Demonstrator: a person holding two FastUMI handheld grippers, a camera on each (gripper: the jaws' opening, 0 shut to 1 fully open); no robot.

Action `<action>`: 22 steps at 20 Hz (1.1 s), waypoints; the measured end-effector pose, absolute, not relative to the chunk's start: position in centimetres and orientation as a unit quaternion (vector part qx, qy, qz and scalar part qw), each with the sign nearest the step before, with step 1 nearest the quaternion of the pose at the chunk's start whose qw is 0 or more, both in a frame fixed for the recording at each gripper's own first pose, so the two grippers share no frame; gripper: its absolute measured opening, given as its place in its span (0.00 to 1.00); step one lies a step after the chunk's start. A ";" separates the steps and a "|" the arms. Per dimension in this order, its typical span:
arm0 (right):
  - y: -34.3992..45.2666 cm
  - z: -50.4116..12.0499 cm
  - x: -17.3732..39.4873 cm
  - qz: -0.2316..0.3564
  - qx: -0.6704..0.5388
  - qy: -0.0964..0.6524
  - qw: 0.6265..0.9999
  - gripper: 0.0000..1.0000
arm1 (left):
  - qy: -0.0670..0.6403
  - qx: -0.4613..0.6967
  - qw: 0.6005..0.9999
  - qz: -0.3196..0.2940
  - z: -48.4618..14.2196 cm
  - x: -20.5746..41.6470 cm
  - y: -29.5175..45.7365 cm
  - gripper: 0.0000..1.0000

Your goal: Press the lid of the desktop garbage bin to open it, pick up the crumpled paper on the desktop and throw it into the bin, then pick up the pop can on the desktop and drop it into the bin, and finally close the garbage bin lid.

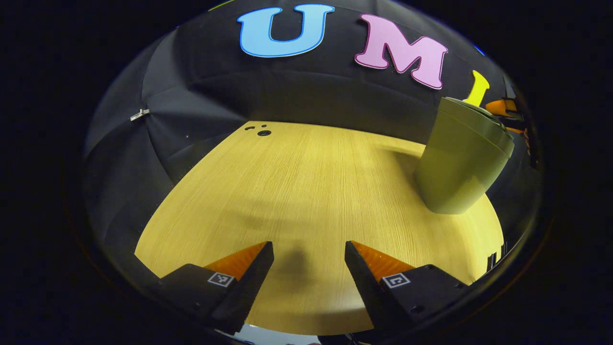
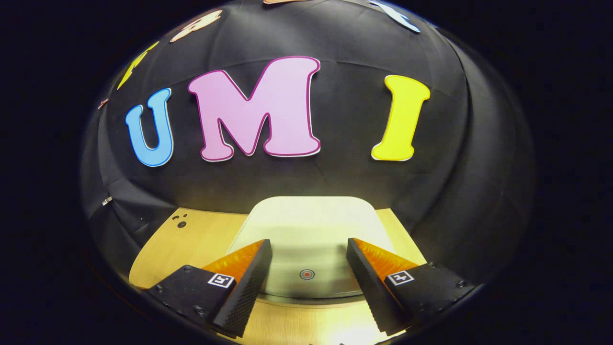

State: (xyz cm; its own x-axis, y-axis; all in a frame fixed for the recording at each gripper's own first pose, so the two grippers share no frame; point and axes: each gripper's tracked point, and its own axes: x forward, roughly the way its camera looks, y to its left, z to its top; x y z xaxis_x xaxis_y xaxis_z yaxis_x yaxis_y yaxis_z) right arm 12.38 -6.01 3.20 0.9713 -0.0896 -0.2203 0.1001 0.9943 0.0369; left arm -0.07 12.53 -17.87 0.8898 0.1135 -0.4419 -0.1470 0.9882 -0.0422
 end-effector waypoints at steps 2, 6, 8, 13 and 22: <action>-6.1 3.1 12.2 -0.047 0.024 0.108 0.993 1.00 | 0.226 -0.037 0.971 0.068 -17.9 -0.2 12.6 0.96; -6.0 3.1 12.5 -0.050 0.020 0.098 0.994 0.99 | 0.230 -0.040 0.970 0.069 -18.3 -0.2 12.4 0.96; -5.9 3.0 12.4 -0.053 0.021 0.098 0.994 1.00 | 0.232 -0.039 0.970 0.068 -18.4 -0.3 12.1 0.96; -5.9 2.2 12.5 -0.042 0.013 0.114 0.993 1.00 | 0.234 -0.032 0.970 0.055 -18.6 -0.1 10.8 0.96; -5.8 2.9 11.7 -0.042 0.012 0.066 0.997 0.99 | 0.192 -0.016 0.981 0.029 -14.5 0.3 8.4 0.96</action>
